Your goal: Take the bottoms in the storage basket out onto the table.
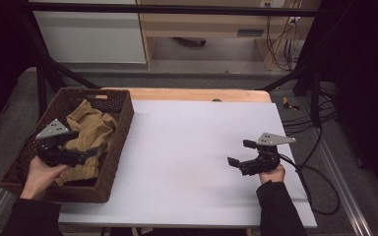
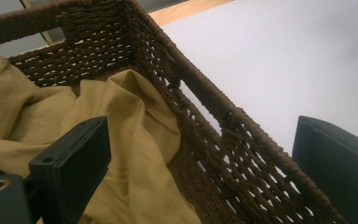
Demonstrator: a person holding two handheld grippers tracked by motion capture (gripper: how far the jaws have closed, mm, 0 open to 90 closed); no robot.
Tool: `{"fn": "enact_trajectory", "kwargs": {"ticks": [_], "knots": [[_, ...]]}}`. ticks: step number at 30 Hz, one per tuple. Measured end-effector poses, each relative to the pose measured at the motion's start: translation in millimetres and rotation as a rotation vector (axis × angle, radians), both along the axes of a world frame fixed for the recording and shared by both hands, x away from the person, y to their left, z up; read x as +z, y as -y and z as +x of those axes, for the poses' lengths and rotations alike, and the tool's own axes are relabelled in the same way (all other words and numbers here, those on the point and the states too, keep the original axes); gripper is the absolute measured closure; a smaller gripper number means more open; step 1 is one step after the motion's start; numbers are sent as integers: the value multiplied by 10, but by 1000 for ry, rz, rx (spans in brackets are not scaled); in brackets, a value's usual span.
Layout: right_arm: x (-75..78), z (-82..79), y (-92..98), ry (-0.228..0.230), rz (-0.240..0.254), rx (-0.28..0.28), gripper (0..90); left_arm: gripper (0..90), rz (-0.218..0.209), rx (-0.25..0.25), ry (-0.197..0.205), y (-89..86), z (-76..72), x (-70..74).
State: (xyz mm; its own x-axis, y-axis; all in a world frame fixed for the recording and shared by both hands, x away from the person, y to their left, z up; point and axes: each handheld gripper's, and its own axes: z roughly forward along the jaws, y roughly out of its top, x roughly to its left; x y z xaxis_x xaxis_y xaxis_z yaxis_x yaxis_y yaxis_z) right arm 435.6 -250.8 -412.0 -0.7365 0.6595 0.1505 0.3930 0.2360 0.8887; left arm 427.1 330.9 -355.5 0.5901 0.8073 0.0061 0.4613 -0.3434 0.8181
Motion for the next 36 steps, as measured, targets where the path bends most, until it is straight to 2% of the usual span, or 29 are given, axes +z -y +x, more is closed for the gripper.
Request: {"fn": "enact_trajectory", "kwargs": {"ticks": [17,23,36], "knots": [[5,-1,5,0,3,-1,37,43,45,38,-31,-111,140,189],[7,-2,6,1,5,-1,37,43,52,63,-51,-122,234,148],[6,0,6,1,3,-2,37,43,77,98,-103,-64,442,-52]]}}
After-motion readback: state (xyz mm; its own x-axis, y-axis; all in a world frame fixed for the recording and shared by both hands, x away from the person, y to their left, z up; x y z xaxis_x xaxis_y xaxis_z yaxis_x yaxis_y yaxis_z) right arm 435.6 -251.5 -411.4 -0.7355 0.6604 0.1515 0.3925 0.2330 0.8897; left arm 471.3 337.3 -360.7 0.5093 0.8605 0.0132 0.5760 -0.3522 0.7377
